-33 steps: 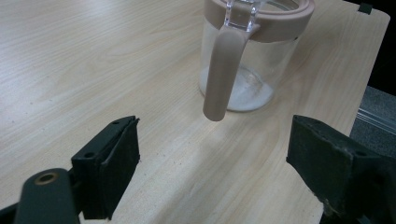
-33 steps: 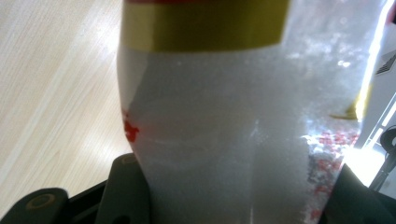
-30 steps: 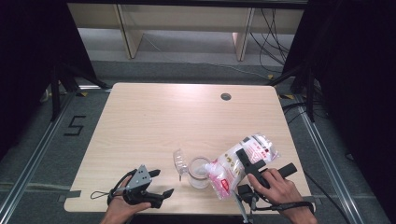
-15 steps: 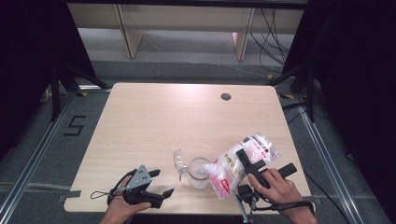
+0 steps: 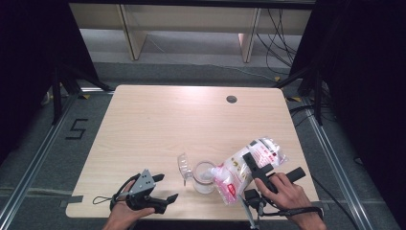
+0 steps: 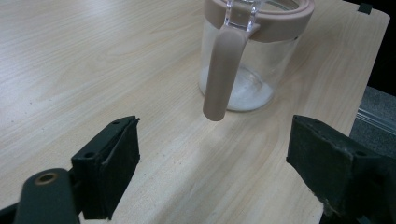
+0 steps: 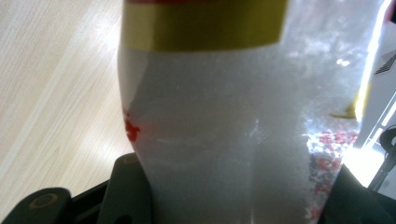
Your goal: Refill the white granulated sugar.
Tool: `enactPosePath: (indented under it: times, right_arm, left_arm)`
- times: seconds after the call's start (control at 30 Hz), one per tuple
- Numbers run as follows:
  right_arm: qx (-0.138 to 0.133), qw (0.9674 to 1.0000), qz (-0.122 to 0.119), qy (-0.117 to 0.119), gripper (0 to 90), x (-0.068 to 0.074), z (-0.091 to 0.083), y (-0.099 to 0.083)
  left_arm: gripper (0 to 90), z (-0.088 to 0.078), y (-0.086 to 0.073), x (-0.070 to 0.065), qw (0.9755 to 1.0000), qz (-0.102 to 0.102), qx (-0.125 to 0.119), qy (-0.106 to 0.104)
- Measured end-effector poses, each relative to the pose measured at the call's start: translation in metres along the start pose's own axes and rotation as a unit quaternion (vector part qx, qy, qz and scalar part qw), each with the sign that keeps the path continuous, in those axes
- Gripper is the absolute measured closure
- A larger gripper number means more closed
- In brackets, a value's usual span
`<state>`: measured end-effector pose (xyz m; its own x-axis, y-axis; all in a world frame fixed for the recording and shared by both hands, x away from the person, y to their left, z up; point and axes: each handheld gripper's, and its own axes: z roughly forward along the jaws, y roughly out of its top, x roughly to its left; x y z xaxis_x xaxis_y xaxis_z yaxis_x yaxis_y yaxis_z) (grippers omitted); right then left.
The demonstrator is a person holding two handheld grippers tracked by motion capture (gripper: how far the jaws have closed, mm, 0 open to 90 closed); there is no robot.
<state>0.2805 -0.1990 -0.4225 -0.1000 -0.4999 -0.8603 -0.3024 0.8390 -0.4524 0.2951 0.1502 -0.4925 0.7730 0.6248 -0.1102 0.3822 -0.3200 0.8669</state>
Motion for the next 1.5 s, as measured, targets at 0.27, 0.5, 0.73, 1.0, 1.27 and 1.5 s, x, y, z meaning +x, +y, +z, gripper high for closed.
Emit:
enactPosePath:
  times: [0.27, 0.5, 0.73, 1.0, 1.27, 1.5]
  right_arm:
    - [-0.009, 0.9998, -0.016, -0.002, 53.7, -0.0019, 0.001, -0.001]
    - [0.002, 1.0, 0.002, -0.002, 53.9, -0.0003, -0.0011, -0.0015]
    - [-0.002, 0.9998, -0.022, -0.004, 53.9, -0.0044, -0.0015, -0.0025]
    - [0.001, 0.9997, -0.026, -0.003, 54.1, -0.0045, -0.0018, -0.0029]
    - [-0.001, 0.9997, -0.025, -0.002, 54.2, -0.0052, -0.0021, -0.0026]
    - [0.001, 0.9997, -0.026, -0.001, 54.3, -0.0053, -0.0018, -0.0032]
  left_arm:
    - [16.5, -0.0004, 0.0001, -0.0001, 1.0, 0.001, 0.0, 0.0]
    - [16.5, -0.0002, 0.0001, 0.0, 1.0, -0.001, -0.001, 0.0]
    - [16.5, -0.0006, 0.0, 0.0, 1.0, 0.003, 0.001, 0.001]
    - [16.5, -0.0002, 0.0001, -0.0001, 1.0, 0.0, -0.002, 0.0]
    - [16.5, -0.0011, 0.0004, 0.0007, 1.0, 0.003, 0.003, 0.003]
    - [16.5, 0.0005, -0.0005, 0.0001, 1.0, -0.003, 0.0, -0.001]
